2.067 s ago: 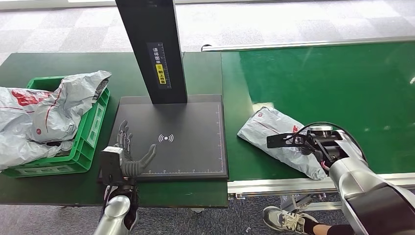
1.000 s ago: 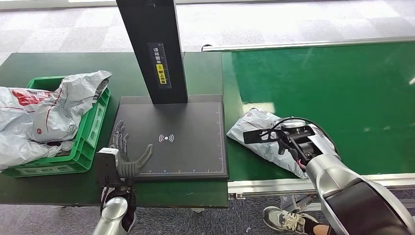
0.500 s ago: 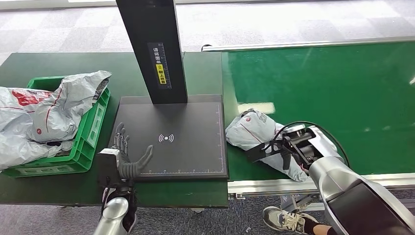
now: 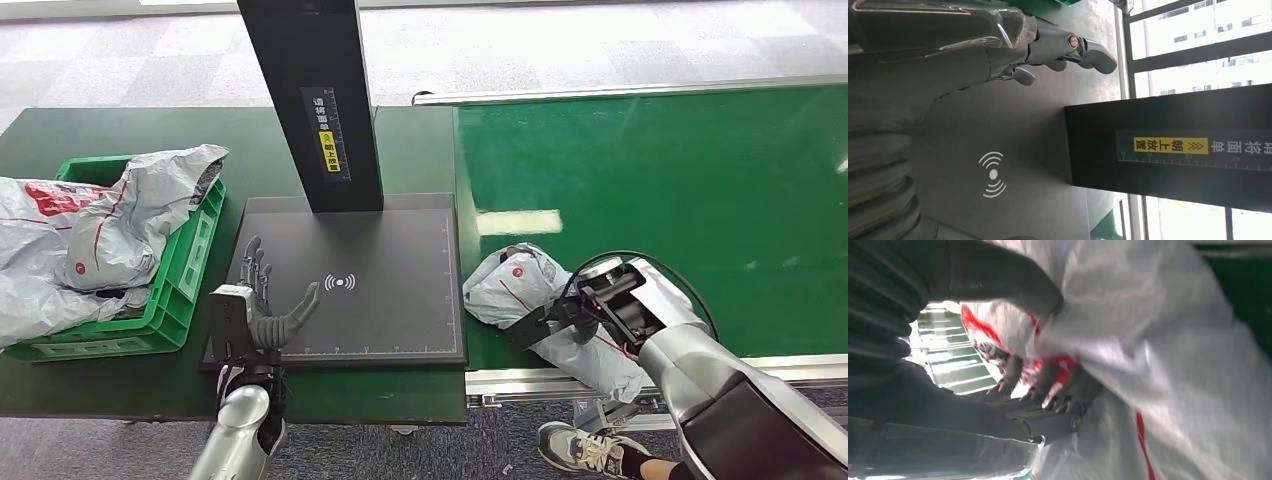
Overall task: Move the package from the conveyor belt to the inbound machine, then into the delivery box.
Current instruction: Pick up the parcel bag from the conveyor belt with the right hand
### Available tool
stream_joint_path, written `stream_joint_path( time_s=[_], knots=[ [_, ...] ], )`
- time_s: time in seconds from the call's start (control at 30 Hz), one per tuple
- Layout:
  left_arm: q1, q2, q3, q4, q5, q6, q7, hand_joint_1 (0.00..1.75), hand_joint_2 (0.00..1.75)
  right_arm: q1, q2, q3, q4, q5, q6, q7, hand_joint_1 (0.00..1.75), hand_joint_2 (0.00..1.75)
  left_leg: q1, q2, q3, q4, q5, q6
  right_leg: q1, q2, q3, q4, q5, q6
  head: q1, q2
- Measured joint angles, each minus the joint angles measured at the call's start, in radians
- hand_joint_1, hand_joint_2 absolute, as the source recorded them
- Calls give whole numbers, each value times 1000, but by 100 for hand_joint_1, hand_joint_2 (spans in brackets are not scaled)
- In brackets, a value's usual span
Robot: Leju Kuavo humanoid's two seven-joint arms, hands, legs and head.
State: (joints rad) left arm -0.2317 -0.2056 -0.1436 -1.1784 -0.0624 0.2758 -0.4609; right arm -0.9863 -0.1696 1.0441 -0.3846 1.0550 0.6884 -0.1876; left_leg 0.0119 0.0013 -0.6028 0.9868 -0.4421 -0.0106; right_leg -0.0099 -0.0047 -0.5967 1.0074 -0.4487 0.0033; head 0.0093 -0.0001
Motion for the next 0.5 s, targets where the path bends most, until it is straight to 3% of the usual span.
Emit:
stream_joint_path(
  time_s=[0.5],
  knots=[
    [-4,-4,2,4,-2,-1,1,0,175,11,-47,130,-59,-94,13,5,175,175,0,0,0,0,0,0,0,0,0,0,0,0,0,0]
  ],
)
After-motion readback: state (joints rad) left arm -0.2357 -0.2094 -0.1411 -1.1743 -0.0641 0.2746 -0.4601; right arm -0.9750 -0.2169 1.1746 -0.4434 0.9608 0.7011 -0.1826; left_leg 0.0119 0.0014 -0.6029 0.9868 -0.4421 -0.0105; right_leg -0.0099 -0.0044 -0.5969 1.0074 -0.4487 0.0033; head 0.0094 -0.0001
